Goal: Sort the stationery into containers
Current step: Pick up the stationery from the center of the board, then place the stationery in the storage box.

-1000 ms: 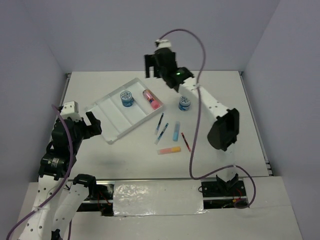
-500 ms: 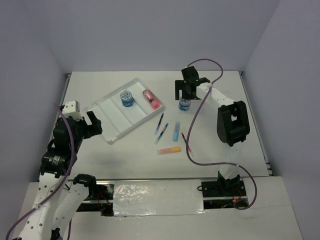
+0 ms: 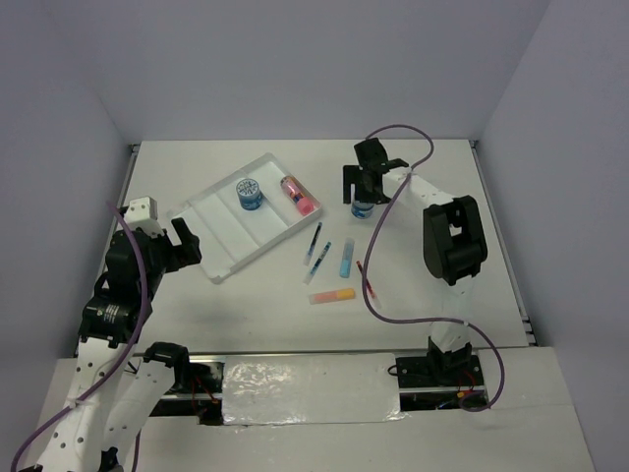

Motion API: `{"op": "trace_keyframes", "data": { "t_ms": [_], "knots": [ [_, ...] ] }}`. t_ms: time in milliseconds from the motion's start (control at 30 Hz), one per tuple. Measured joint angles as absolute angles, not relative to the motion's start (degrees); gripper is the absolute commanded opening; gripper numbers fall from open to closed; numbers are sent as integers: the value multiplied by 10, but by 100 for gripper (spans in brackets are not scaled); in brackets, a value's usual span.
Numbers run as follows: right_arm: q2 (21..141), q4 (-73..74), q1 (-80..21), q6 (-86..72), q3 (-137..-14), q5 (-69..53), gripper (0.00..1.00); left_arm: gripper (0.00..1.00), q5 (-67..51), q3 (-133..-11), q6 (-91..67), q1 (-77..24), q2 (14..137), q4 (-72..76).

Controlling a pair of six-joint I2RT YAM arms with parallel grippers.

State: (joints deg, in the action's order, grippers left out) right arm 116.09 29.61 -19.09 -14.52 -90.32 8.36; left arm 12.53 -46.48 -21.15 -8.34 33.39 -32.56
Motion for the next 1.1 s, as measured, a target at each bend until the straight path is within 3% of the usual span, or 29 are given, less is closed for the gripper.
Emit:
{"op": "trace_keyframes", "data": {
  "t_ms": [33,67,100,267,500,667,900,1100],
  "knots": [
    [1164,296,-191,-145,-903,85,83,99,125,-465,-211,-83,334,-326],
    [1167,296,-191,-145,-903,87,66,99,125,-465,-211,-83,334,-326],
    [1170,297,-191,-140,-903,89,58,99,125,-465,-211,-83,334,-326],
    [1170,291,-191,-142,-903,94,38,99,125,-465,-211,-83,334,-326],
    [1093,235,-204,-137,-830,49,38,99,125,-465,-211,-83,334,-326],
    [1049,193,-287,-136,-854,-15,40,99,125,-465,-211,-83,336,-326],
    [1138,161,-424,-143,-987,-49,42,99,125,-465,-211,-83,336,-326],
    [1256,182,-449,-140,-1081,-8,47,99,125,-465,-211,-83,337,-326]
  ]
}}
